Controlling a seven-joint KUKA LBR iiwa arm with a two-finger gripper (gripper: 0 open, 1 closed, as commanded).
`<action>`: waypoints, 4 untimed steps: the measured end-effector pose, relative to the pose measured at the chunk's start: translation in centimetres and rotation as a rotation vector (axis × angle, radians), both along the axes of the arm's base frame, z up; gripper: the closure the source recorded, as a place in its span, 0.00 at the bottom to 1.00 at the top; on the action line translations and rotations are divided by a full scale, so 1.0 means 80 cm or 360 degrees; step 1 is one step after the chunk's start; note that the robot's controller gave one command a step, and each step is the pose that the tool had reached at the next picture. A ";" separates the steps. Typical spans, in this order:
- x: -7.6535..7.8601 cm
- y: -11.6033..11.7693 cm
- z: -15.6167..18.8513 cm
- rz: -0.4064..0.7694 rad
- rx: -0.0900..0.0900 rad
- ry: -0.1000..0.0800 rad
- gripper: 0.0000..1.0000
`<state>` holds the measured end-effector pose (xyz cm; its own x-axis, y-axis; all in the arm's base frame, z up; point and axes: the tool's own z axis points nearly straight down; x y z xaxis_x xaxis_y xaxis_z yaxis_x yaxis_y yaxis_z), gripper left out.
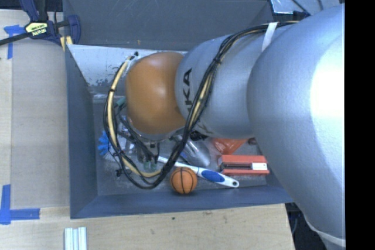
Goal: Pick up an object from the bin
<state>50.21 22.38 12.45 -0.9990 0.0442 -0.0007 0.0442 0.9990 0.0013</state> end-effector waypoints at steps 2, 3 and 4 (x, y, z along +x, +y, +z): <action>0.006 -0.006 -0.047 -0.0260 0.0006 -0.0011 1.00; 0.005 -0.006 -0.047 -0.0262 0.0006 -0.0011 1.00; 0.104 -0.028 -0.061 -0.0415 0.0022 -0.0029 1.00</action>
Offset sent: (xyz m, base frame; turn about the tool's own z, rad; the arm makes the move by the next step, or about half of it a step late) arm 0.0013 -0.0047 -0.0407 0.1614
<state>58.49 20.12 7.55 -0.9537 0.3002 -0.0163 0.2999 0.9538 0.0181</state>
